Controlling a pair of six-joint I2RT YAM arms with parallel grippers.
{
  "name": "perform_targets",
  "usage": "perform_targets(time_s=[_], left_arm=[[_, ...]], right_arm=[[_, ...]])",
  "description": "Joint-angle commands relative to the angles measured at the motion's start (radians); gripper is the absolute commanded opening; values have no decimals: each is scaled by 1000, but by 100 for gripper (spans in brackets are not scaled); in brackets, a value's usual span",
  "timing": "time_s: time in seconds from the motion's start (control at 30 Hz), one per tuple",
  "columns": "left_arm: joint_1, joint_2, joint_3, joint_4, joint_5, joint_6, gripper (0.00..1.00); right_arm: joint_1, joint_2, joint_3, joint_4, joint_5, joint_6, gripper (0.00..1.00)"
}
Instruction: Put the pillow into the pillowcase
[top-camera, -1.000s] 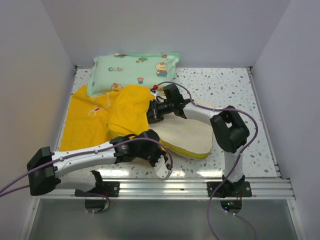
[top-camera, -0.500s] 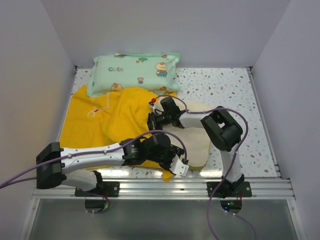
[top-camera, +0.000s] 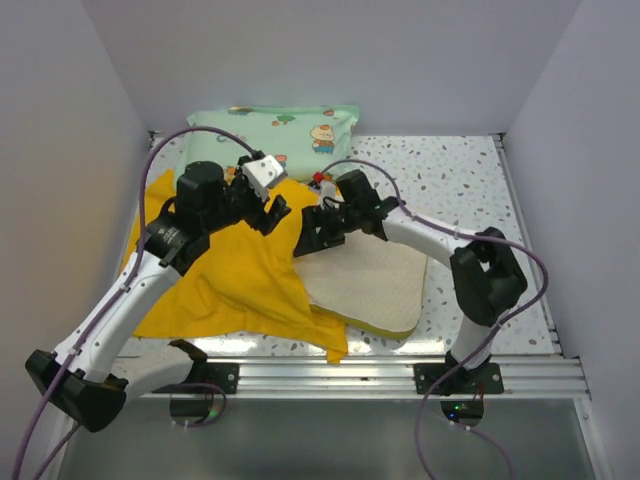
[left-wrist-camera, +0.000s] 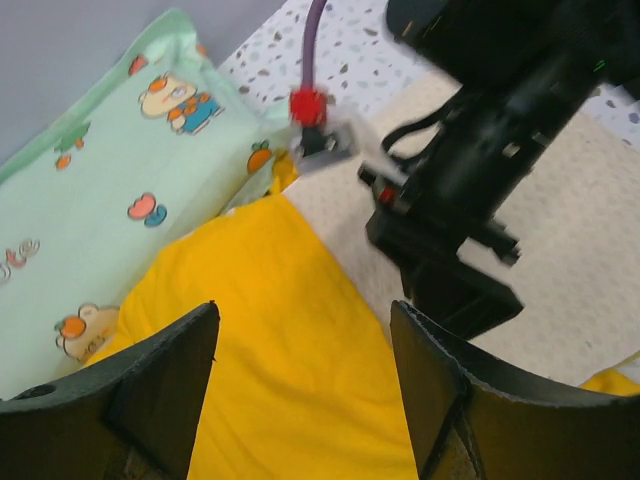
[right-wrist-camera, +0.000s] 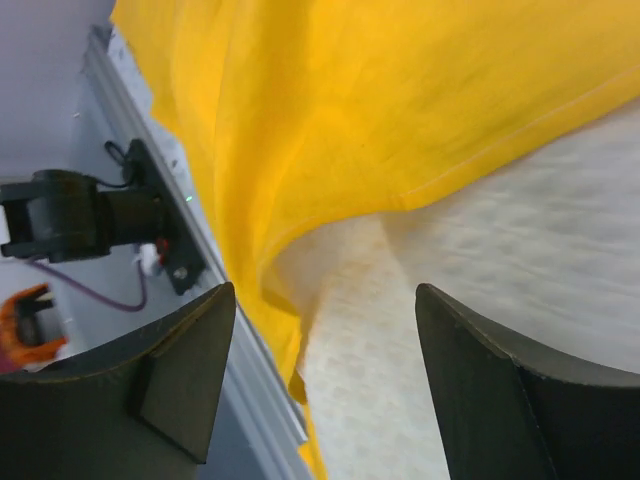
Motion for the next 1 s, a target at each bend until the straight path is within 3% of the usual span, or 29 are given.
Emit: perform_targets(time_s=[0.0, 0.1, 0.27, 0.33, 0.5, 0.6, 0.63, 0.7, 0.77, 0.87, 0.97], left_arm=[[99, 37, 35, -46, 59, -141, 73], [130, 65, 0, 8, 80, -159, 74], [154, 245, 67, 25, 79, -107, 80], [154, 299, 110, 22, 60, -99, 87], [154, 441, 141, 98, -4, -130, 86], [136, 537, 184, 173, -24, -165, 82], [127, 589, 202, 175, -36, -170, 82], [104, 634, 244, 195, -74, -171, 80], [65, 700, 287, 209, -114, -162, 79], [48, 774, 319, 232, -159, -184, 75], [38, 835, 340, 238, -199, -207, 71]], right_arm=[[-62, -90, 161, -432, 255, -380, 77], [-145, -116, 190, -482, 303, -491, 87], [-219, -32, 306, -372, 396, -641, 98], [-240, 78, 380, -375, 374, -667, 98], [-286, 268, 483, -408, 292, -675, 98], [-286, 318, 465, -413, 226, -666, 91], [-286, 322, 442, -396, 176, -658, 79], [-288, 339, 432, -392, 143, -629, 68], [-288, 341, 420, -372, 113, -609, 47], [-289, 330, 408, -352, 76, -589, 26], [-292, 319, 409, -353, 56, -571, 14]])
